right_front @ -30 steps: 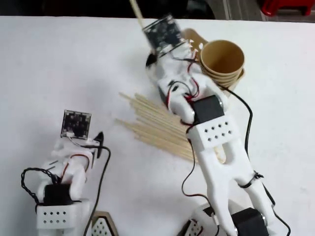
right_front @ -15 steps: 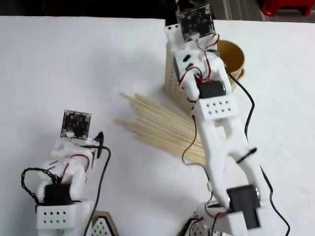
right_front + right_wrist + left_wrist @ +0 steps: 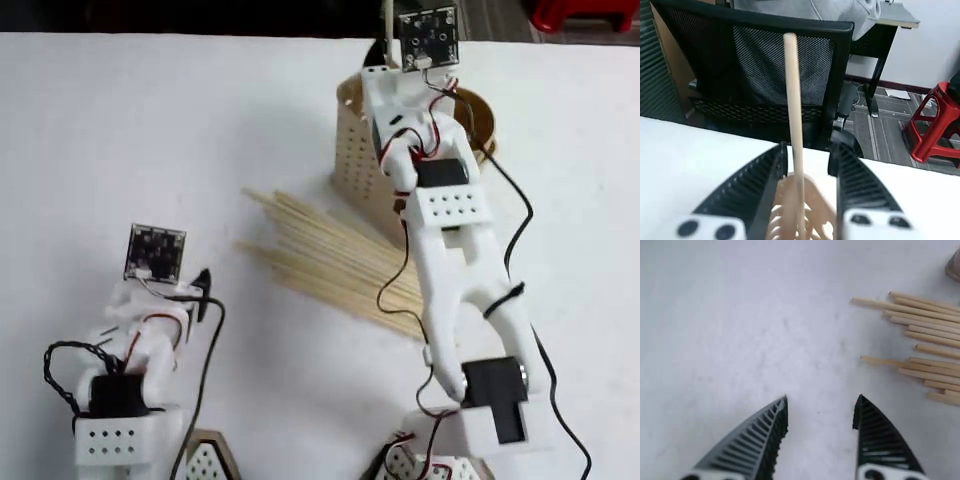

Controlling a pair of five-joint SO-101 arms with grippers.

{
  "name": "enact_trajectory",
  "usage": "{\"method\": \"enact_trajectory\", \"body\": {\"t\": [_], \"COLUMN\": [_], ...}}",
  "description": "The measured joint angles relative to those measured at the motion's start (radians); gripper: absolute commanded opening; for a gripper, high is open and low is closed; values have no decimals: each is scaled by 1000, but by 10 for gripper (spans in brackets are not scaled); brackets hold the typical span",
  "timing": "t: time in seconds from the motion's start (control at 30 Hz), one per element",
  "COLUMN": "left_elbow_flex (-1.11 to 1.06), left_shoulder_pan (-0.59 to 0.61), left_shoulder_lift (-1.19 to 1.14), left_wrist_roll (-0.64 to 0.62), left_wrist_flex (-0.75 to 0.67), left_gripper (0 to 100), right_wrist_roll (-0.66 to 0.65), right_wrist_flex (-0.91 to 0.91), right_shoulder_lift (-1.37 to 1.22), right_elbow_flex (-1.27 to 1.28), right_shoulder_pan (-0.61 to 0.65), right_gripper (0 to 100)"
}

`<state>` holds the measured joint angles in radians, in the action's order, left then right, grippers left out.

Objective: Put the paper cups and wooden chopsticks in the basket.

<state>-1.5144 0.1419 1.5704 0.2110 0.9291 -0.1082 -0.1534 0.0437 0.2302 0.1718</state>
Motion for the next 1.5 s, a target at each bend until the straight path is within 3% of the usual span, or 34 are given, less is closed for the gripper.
{"method": "enact_trajectory", "body": {"t": [0.3, 0.53, 0.8, 0.97, 1.1, 1.23, 1.5], "left_elbow_flex": [-18, -18, -18, -18, -18, -18, -18], "left_shoulder_pan": [49, 163, 176, 176, 176, 176, 176], "left_shoulder_lift": [2, 2, 2, 2, 2, 2, 2], "left_wrist_roll": [0, 0, 0, 0, 0, 0, 0], "left_wrist_flex": [-55, -98, -98, -98, -98, -98, -98], "left_gripper": [217, 217, 217, 217, 217, 217, 217], "right_wrist_roll": [-5, -256, -358, -359, -374, -474, -525], "right_wrist_flex": [-433, -792, -1043, -1079, -1079, -1076, -922], "right_shoulder_lift": [276, 416, 410, 293, 149, -3, -199], "right_elbow_flex": [0, 0, 32, 75, 75, 75, 75], "right_shoulder_pan": [18, 160, 328, 408, 440, 491, 497], "right_gripper": [87, 45, 117, 217, 211, 187, 186]}}
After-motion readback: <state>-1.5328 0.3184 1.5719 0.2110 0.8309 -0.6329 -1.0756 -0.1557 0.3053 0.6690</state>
